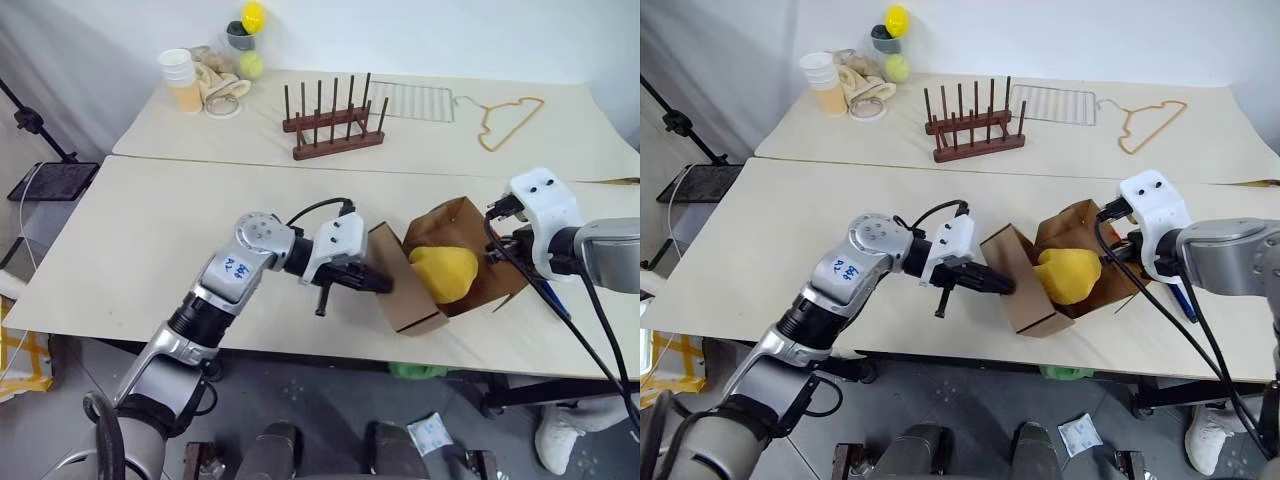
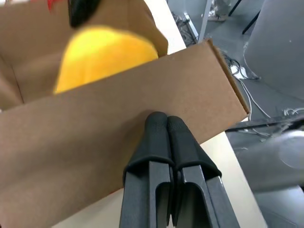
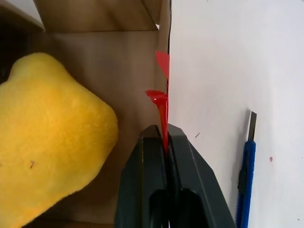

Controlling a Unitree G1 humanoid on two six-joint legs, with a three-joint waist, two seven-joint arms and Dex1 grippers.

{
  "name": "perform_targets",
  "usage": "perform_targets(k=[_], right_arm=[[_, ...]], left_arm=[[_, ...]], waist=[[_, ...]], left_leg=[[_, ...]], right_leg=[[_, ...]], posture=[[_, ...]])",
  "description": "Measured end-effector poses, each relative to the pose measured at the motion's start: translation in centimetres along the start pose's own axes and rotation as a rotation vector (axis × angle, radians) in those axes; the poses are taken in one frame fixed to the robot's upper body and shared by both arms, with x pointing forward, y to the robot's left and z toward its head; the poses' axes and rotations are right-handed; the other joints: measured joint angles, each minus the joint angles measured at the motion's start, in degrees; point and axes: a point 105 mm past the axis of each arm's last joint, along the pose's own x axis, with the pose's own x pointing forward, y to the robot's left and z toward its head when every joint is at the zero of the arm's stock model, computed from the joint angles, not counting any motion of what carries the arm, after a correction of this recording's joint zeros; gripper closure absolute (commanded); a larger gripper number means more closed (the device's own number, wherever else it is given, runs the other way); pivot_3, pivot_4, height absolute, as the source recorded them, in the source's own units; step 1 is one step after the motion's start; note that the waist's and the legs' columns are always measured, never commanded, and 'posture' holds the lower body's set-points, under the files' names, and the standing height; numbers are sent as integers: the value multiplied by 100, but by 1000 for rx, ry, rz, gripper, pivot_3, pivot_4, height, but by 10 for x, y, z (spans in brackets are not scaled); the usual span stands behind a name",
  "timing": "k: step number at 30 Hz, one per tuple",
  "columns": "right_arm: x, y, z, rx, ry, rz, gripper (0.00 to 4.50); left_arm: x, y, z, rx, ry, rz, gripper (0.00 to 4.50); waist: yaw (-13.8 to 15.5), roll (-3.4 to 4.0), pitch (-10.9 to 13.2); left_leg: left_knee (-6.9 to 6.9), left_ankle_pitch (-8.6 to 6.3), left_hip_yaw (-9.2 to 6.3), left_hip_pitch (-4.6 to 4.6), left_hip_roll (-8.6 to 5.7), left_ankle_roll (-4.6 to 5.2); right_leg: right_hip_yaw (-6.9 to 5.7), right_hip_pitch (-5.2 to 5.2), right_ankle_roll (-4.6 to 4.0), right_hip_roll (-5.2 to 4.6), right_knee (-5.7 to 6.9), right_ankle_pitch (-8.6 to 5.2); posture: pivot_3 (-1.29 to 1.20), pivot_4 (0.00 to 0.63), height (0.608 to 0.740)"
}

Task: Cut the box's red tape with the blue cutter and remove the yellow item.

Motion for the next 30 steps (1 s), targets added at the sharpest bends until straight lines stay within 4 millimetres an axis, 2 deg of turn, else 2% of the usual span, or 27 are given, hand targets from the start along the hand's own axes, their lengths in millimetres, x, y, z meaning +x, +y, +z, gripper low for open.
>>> perform_targets(k=[2,4,7,17,23,26,30], right_arm=[[-3,-1,-1,-4,5,2,4473],[-3,0,-2,-5,11,16,4473],[1,1,-13,10,49,21,4473],[16,13,-16,35,41,48,4473],[18,13,-15,32,28,23,4473],[17,12,-13,18,18,3,4473],[17,9,-12,17,14,-14,4473]], left_arm=[[-3,-2,-10,-36,29,3,4500],[1,-6,-28,-94,82,13,4500],[5,-10,-45,-156,119,36,4500],[6,5,-38,-150,85,146,4500],[-11,-4,-43,-135,111,91,4500],[-27,-6,-31,-134,34,53,4500],[-34,5,16,-76,-142,54,4500]], waist=[[14,0,0],[10,0,0],[-2,-1,1],[-37,-1,1],[-39,-1,1],[-39,-1,1],[4,-1,1]], left_leg=[[2,4,-5,1,-4,6],[2,4,-4,-1,-5,7],[-5,4,-3,-9,-4,7],[-9,5,9,-12,-3,5],[-10,5,9,-12,-1,4],[-9,6,8,-12,4,2],[-4,6,0,-15,-5,3]], right_leg=[[0,6,0,-4,-4,2],[0,6,1,-4,-7,3],[-1,-8,1,-4,-3,3],[-1,-21,2,2,0,3],[1,-24,1,2,0,3],[1,-24,1,1,0,3],[2,-17,2,-7,0,4]], posture=[[0,150,740],[0,150,740],[0,150,740],[0,150,740],[0,150,740],[0,150,740],[0,150,740]])
